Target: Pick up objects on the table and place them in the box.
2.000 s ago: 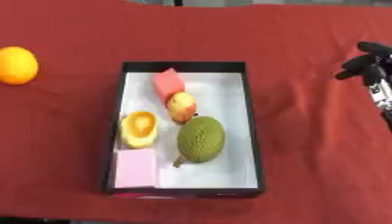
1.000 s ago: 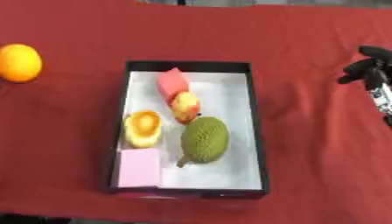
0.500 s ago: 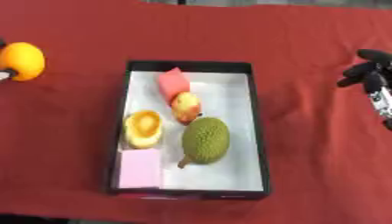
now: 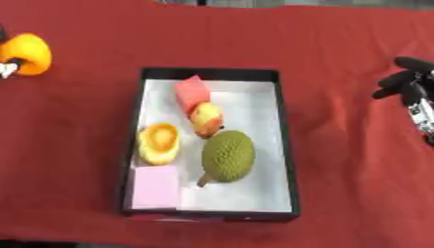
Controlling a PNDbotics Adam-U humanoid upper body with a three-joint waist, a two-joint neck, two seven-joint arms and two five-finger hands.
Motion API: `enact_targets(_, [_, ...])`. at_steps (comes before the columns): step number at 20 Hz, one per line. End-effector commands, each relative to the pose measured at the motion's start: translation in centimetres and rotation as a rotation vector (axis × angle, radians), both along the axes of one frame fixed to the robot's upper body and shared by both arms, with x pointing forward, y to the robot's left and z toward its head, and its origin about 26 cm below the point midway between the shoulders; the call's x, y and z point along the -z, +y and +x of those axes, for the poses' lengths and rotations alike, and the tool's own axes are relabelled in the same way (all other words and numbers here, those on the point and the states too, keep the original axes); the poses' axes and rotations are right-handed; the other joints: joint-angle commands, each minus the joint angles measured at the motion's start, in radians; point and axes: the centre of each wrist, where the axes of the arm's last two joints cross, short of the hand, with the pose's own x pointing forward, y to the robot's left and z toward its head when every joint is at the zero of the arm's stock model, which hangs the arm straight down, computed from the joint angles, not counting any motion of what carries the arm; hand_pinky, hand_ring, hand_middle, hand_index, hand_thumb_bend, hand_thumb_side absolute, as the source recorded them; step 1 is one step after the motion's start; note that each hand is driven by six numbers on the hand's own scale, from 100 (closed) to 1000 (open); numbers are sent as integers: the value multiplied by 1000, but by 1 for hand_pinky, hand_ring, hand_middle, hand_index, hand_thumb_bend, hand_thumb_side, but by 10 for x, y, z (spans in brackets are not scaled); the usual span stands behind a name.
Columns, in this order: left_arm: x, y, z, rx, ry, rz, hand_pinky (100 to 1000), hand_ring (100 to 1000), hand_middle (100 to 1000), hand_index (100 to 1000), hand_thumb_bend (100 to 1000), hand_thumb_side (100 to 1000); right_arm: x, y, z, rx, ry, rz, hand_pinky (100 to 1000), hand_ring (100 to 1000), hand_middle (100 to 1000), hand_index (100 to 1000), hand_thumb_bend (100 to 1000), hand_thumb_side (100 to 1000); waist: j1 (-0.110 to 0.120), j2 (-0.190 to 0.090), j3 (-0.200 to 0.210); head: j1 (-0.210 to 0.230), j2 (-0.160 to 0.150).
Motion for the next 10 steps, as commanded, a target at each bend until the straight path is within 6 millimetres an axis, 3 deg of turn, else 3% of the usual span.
enact_targets(1, [-45,-11,-11,100,-168,16,697,662,576,401,314,100,-11,-2,-3,0,-28,-23,977,641,632,858,100,523,6,-25,1,-2,2])
enact_targets(5, [-67,-44,-20,263,-247,66,696,668,580,404,376,100,-14,-4,-3,0,-42,-12,976,642,633,857,100,523,9,-28,-2,0,4])
enact_targets(8, [-87,-85,-49,439,-297,139,693,665,579,404,378,100,-19,-8,-4,5,-63,6,976,643,634,857,100,523,9,-30,-5,0,5])
enact_targets(9, [-92,-100,-60,500,-300,152,691,662,578,404,371,100,-20,-9,-4,5,-70,12,975,644,635,857,100,585,9,-30,-6,0,5])
enact_targets(10, [-96,-117,-69,567,-296,160,690,660,575,404,351,100,-22,-10,-4,4,-79,18,975,644,634,857,100,524,8,-31,-8,2,5])
